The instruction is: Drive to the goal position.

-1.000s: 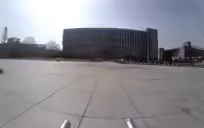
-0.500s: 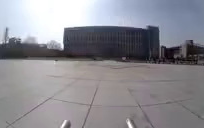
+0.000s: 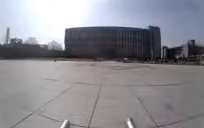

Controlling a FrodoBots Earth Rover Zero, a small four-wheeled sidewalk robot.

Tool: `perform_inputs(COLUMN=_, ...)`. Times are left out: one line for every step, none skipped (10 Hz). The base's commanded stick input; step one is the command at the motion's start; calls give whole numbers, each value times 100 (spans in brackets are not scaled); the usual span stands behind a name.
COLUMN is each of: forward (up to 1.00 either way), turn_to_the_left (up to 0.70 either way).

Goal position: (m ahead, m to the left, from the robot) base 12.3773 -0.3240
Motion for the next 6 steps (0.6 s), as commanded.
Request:
perform_inputs(forward=100, turn_to_the_left=0)
perform_inputs(forward=100, turn_to_the_left=0)
perform_inputs(forward=100, turn_to_the_left=0)
perform_inputs(forward=100, turn_to_the_left=0)
perform_inputs(forward=100, turn_to_the_left=0)
perform_inputs(forward=100, turn_to_the_left=0)
